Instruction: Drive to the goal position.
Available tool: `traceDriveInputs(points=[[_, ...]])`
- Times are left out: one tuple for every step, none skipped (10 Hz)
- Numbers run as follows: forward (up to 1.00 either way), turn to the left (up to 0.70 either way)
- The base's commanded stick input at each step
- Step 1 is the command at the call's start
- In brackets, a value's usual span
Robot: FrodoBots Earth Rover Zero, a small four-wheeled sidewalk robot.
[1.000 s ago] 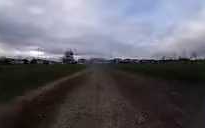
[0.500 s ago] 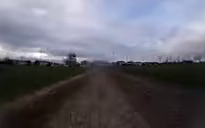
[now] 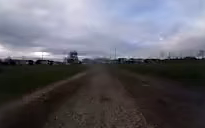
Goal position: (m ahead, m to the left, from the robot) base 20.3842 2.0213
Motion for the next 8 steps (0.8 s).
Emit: traceDriveInputs(points=[[0.85, 0.00], [0.85, 0.00], [0.85, 0.00], [0.85, 0.00], [0.85, 0.00], [0.85, -0.29], [0.85, -0.14], [0.85, -0.01]])
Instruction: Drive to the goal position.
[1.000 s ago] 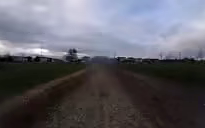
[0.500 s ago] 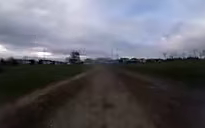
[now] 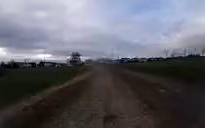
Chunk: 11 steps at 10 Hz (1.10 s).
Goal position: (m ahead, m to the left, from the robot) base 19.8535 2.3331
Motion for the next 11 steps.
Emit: traceDriveInputs(points=[[0.85, -0.14], [0.85, -0.27], [0.85, -0.18], [0.85, -0.05], [0.85, -0.07], [0.85, -0.19], [0.85, 0.00], [0.85, 0.00], [0.85, 0.00], [0.85, -0.02], [0.85, 0.00]])
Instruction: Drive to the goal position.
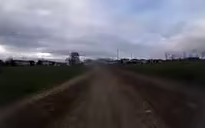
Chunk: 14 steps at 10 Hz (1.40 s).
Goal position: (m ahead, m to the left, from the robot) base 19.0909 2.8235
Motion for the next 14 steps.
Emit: traceDriveInputs(points=[[0.85, -0.09], [0.85, -0.18], [0.85, -0.04], [0.85, -0.09], [0.85, -0.15], [0.85, -0.20], [0.85, -0.25], [0.85, 0.00], [0.85, 0.00], [0.85, -0.06], [0.85, -0.15], [0.85, -0.04], [0.85, -0.14], [0.85, 0.00]])
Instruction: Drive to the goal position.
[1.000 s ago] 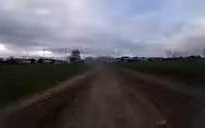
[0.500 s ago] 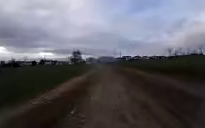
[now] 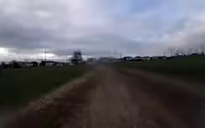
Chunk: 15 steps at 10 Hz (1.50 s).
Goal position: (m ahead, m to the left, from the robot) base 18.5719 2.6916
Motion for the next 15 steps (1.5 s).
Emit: traceDriveInputs(points=[[0.85, 0.00], [0.85, 0.00], [0.85, -0.11], [0.85, -0.24], [0.85, -0.28], [0.85, -0.28], [0.85, -0.28], [0.85, -0.28], [0.85, -0.28], [0.85, -0.28], [0.85, -0.28], [0.85, -0.28], [0.85, -0.28], [0.85, -0.28], [0.85, -0.28]])
